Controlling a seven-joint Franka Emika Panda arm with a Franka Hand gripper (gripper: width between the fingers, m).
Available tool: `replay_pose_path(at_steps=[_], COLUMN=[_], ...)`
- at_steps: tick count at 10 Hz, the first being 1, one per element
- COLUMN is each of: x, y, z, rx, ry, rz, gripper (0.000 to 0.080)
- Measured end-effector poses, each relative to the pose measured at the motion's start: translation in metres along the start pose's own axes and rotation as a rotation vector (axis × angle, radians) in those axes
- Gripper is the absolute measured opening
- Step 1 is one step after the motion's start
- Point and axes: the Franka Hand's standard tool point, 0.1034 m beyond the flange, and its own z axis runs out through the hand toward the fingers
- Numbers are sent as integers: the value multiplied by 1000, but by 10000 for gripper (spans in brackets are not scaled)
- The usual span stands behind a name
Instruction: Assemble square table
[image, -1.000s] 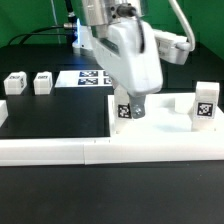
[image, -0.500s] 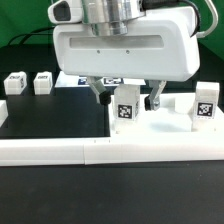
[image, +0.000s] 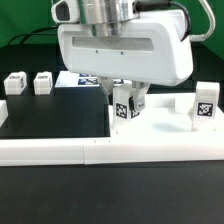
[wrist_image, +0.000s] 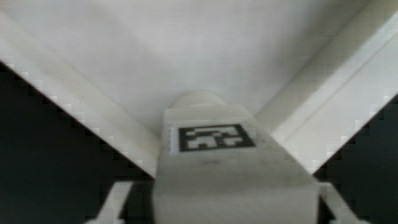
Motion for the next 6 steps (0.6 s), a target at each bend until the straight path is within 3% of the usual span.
replay_pose_path(at_steps=[3,6], x=[1,0], y=[1,3], z=[0,0], rx=[0,7], ry=[0,-31], rz=[242,856], gripper=[292,292])
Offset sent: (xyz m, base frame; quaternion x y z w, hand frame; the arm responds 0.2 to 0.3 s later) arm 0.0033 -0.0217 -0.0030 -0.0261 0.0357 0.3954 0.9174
